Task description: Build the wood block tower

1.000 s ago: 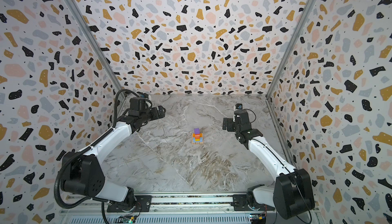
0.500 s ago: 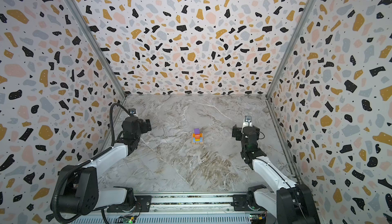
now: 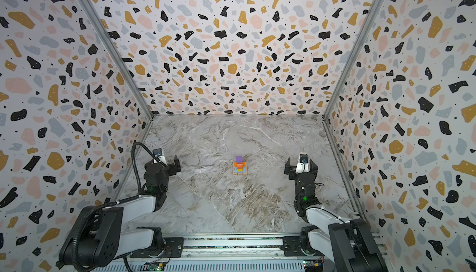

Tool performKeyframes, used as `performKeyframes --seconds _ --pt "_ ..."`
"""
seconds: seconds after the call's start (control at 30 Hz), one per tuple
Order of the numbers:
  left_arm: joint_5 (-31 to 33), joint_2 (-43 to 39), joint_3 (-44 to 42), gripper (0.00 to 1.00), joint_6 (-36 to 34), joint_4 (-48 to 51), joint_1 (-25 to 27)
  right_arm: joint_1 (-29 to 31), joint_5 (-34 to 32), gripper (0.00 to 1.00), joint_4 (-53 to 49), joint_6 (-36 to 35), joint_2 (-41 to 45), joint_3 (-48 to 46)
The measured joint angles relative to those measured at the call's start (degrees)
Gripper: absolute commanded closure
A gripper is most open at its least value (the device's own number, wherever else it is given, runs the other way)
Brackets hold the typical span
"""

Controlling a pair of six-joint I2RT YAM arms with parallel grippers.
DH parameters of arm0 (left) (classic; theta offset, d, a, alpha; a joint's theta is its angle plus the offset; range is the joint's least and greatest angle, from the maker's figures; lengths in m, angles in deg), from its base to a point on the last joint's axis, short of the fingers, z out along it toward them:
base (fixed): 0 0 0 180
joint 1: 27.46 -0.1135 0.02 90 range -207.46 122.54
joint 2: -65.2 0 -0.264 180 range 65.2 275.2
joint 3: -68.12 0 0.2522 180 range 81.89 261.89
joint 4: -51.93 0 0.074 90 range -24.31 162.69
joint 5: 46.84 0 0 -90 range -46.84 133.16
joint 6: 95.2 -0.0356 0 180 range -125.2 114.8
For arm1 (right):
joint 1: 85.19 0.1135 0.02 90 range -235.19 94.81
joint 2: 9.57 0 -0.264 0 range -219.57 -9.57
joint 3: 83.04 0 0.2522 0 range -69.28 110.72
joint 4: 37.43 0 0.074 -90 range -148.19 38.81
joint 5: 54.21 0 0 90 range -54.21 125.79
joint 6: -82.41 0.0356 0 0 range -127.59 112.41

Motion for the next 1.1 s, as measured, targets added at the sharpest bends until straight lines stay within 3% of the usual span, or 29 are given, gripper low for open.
performKeyframes --seconds 0.27,0.4,0.77,1.1 --pt "2.7 4.8 -7.3 0.00 1.2 -14.0 0.0 -0.4 0.6 0.00 15.6 -1.9 -10.3 -2.2" --pt "3.1 5.8 -7.1 0.00 1.4 -15.5 0.0 -0.5 0.9 0.01 21.1 -2.5 -16.2 -2.2" --pt "3.3 6.5 -5.5 0.00 1.4 -15.9 0.0 -6.0 4.1 0.01 18.4 0.1 -20.7 3.4" --pt "3.7 6.5 -5.5 0.00 1.4 -15.9 0.0 -5.0 4.7 0.01 17.1 0.3 -20.7 3.5"
